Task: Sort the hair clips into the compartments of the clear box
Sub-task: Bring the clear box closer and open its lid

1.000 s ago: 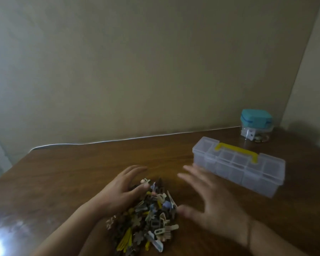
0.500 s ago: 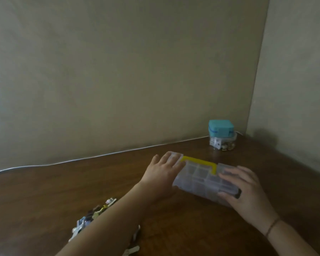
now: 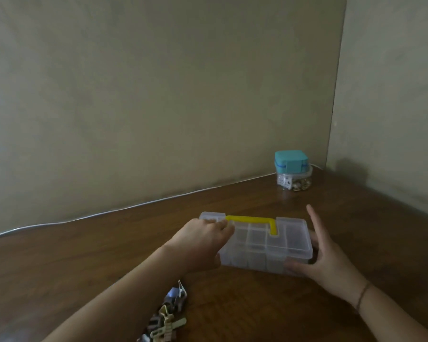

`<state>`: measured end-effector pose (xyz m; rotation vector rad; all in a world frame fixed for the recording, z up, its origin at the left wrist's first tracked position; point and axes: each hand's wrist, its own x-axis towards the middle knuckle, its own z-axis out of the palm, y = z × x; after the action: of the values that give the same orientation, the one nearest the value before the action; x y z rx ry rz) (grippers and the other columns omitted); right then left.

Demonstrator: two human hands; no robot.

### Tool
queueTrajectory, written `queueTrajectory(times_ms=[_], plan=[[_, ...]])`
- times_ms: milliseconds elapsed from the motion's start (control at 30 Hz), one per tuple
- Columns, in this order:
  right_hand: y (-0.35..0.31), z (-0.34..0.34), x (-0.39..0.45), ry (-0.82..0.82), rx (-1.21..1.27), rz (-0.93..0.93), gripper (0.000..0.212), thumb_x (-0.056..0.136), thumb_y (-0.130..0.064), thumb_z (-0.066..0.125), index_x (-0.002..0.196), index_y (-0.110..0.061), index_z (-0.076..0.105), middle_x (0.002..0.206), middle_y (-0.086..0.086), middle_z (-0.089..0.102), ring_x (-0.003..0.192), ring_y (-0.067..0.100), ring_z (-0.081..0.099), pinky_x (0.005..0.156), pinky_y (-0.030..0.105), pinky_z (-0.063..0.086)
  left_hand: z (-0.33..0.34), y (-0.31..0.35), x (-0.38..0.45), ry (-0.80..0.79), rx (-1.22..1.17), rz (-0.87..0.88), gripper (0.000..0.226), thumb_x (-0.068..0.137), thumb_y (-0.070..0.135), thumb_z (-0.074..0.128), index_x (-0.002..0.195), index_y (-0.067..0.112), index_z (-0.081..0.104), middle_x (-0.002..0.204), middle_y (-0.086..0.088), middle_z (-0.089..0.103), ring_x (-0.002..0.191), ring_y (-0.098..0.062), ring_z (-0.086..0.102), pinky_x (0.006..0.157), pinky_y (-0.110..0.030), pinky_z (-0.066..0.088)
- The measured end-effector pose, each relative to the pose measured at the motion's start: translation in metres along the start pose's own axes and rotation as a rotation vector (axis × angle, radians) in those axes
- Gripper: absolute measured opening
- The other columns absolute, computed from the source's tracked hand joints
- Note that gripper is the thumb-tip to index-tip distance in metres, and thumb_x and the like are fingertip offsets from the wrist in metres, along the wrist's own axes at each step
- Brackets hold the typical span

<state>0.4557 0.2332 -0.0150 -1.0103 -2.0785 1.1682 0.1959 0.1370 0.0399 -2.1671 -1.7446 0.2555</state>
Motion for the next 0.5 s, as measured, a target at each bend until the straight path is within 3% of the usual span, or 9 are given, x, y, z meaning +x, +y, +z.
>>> queueTrajectory(times_ms=[100,267,400,500], plan=[[-0.001,-0.003,0.000,-0.011,0.006,-0.004,0.130,0.052,-0.053,0.088,0.126,-0.073,-0.017,0.152,-0.010,0.034,0.138,0.014,0.033,0.112,0.051,0.029,-0.012,-0.001,0.001,-0.063,0.000,0.013,0.051,0.084,0.031,0.067,0.129,0.020,0.047,0.119,0.001,0.062,0.094,-0.020,0.063,0.074,-0.035,0.056],[0.005,-0.006,0.005,-0.050,-0.044,-0.034,0.125,0.055,-0.054,0.086,0.130,-0.073,-0.012,0.152,-0.012,0.031,0.139,0.014,0.032,0.112,0.051,0.031,-0.019,0.001,0.001,-0.108,-0.002,0.001,0.056,0.085,0.034,0.068,0.134,0.022,0.045,0.122,0.002,0.062,0.098,-0.020,0.062,0.081,-0.034,0.055],[0.009,-0.001,0.003,-0.019,-0.122,-0.063,0.121,0.054,-0.057,0.084,0.139,-0.063,-0.002,0.153,-0.015,0.028,0.137,0.007,0.030,0.112,0.045,0.033,-0.012,0.004,-0.004,0.021,-0.016,-0.058,0.069,0.083,0.054,0.062,0.143,0.033,0.036,0.140,0.008,0.049,0.116,-0.018,0.057,0.083,-0.034,0.053],[0.008,0.000,0.002,0.167,-0.463,-0.231,0.112,0.061,-0.067,0.074,0.146,-0.049,0.004,0.157,-0.017,0.009,0.140,0.005,0.013,0.112,0.041,0.024,-0.007,0.015,0.005,0.083,-0.093,-0.100,0.091,0.074,0.072,0.060,0.149,0.041,0.019,0.157,0.005,0.026,0.140,-0.023,0.034,0.110,-0.044,0.037]])
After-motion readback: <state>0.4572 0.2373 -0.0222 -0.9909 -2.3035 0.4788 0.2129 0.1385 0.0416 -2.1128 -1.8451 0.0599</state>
